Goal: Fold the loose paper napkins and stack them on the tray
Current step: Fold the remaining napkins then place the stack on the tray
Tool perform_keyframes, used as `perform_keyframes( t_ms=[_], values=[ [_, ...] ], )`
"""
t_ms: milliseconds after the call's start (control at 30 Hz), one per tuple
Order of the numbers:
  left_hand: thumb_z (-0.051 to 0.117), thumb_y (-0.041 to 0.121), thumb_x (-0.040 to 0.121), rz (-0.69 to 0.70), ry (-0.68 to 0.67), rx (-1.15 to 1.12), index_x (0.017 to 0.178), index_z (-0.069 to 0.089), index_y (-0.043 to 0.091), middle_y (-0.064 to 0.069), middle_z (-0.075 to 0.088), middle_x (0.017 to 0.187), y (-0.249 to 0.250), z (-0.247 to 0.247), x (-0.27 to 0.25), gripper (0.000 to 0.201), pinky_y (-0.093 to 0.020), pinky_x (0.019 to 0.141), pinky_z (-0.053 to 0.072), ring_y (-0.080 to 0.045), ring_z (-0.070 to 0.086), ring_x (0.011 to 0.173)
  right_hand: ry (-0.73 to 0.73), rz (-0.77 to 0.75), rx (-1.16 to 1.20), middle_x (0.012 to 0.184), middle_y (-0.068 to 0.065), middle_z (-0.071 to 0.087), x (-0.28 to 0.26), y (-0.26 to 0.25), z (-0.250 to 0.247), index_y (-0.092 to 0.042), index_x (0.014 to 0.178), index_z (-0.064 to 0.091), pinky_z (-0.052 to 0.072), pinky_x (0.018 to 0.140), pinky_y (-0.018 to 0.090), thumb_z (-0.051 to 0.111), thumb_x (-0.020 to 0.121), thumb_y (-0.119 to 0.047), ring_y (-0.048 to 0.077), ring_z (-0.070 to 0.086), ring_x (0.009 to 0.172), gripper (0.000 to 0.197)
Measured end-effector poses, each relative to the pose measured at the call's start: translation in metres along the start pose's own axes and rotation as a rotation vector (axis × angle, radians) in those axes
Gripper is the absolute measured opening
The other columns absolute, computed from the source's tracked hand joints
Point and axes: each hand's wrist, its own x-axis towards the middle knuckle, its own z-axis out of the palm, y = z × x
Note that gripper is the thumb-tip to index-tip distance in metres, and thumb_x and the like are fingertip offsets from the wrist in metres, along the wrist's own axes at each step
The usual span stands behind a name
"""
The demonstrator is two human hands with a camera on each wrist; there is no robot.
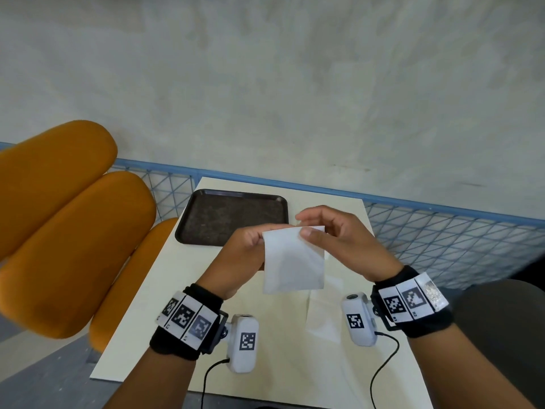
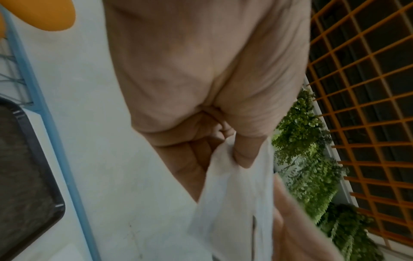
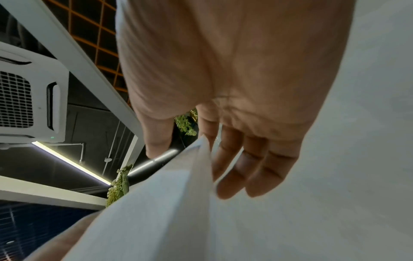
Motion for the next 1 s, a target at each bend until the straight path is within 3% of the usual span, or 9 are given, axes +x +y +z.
perform_keyframes(
  t_ms=[133, 300, 400, 467, 567, 633, 833, 933, 1000],
  values=[
    [0.058, 0.028, 0.1, -0.061, 0.008, -0.08, 0.118, 0.072, 0.029, -0.001, 0.076, 0.107, 0.0, -0.003, 0.002, 0.023, -0.023, 0.071, 0.055, -0.014, 0.07, 0.09, 0.048, 0.006, -0.013, 0.075, -0.005, 0.068, 0.001, -0.002, 0.003, -0.014, 0.091, 0.072, 0.047, 0.064, 0.021, 0.067, 0.095, -0.018, 0.007, 0.058, 0.066, 0.008],
    [0.043, 0.044, 0.104, -0.121, 0.17, -0.257, 0.119, 0.068, 0.032, 0.006, 0.076, 0.092, 0.002, -0.003, 0.004, 0.032, -0.023, 0.067, 0.053, -0.008, 0.071, 0.077, 0.093, 0.055, 0.05, 0.079, 0.011, 0.072, 0.003, -0.002, 0.001, -0.013, 0.091, 0.073, 0.049, 0.063, 0.026, 0.065, 0.097, -0.019, 0.014, 0.059, 0.068, 0.012],
    [0.042, 0.054, 0.1, -0.14, 0.196, -0.202, 0.102, 0.072, 0.025, -0.002, 0.076, 0.087, 0.005, 0.0, 0.005, 0.042, -0.026, 0.072, 0.054, -0.013, 0.07, 0.079, 0.086, 0.064, 0.069, 0.08, 0.013, 0.073, 0.004, 0.001, 0.001, -0.012, 0.09, 0.073, 0.049, 0.062, 0.027, 0.065, 0.097, -0.02, 0.016, 0.059, 0.067, 0.014],
    [0.054, 0.047, 0.098, -0.103, 0.19, -0.125, 0.089, 0.075, 0.02, -0.011, 0.074, 0.086, 0.006, 0.002, 0.004, 0.035, -0.027, 0.072, 0.053, -0.015, 0.068, 0.077, 0.076, 0.068, 0.07, 0.075, 0.007, 0.071, 0.004, 0.003, 0.002, -0.011, 0.089, 0.073, 0.048, 0.06, 0.023, 0.064, 0.098, -0.018, 0.012, 0.058, 0.063, 0.014],
    [0.064, 0.027, 0.097, -0.021, 0.227, -0.016, 0.062, 0.07, 0.026, 0.008, 0.064, 0.057, 0.004, 0.003, 0.005, 0.036, -0.014, 0.053, 0.044, -0.002, 0.057, 0.054, 0.062, 0.065, 0.071, 0.072, 0.002, 0.07, 0.003, 0.008, 0.004, -0.011, 0.087, 0.073, 0.047, 0.059, 0.021, 0.063, 0.098, -0.017, 0.01, 0.058, 0.06, 0.016],
    [0.066, 0.025, 0.096, -0.004, 0.258, 0.048, 0.055, 0.065, 0.027, 0.011, 0.06, 0.053, 0.001, 0.002, 0.007, 0.041, -0.013, 0.049, 0.042, 0.0, 0.053, 0.049, 0.05, 0.063, 0.067, 0.075, 0.007, 0.071, 0.004, 0.013, 0.003, -0.01, 0.087, 0.074, 0.05, 0.062, 0.025, 0.063, 0.098, -0.019, 0.013, 0.059, 0.064, 0.018],
    [0.065, 0.036, 0.095, -0.007, 0.287, 0.136, 0.066, 0.061, 0.012, -0.003, 0.055, 0.06, -0.004, 0.003, 0.014, 0.037, -0.028, 0.058, 0.041, -0.016, 0.047, 0.06, 0.054, 0.064, 0.072, 0.083, 0.018, 0.071, 0.008, 0.027, -0.003, -0.011, 0.087, 0.075, 0.052, 0.068, 0.035, 0.06, 0.1, -0.021, 0.024, 0.061, 0.068, 0.022],
    [0.063, 0.038, 0.096, 0.032, 0.298, 0.261, 0.068, 0.057, 0.009, -0.009, 0.052, 0.061, -0.01, 0.006, 0.023, 0.041, -0.033, 0.059, 0.039, -0.019, 0.045, 0.06, 0.038, 0.046, 0.062, 0.084, 0.007, 0.072, 0.012, 0.03, -0.006, -0.015, 0.089, 0.074, 0.051, 0.068, 0.025, 0.062, 0.098, -0.019, 0.011, 0.062, 0.072, 0.016],
    [0.065, 0.04, 0.094, 0.066, 0.277, 0.352, 0.071, 0.065, 0.015, -0.008, 0.059, 0.064, -0.013, 0.011, 0.028, 0.034, -0.033, 0.057, 0.042, -0.018, 0.05, 0.059, -0.008, 0.008, 0.007, 0.088, -0.004, 0.074, 0.016, 0.03, -0.005, -0.018, 0.093, 0.075, 0.05, 0.073, 0.019, 0.067, 0.095, -0.023, 0.007, 0.066, 0.079, 0.009]
  ],
)
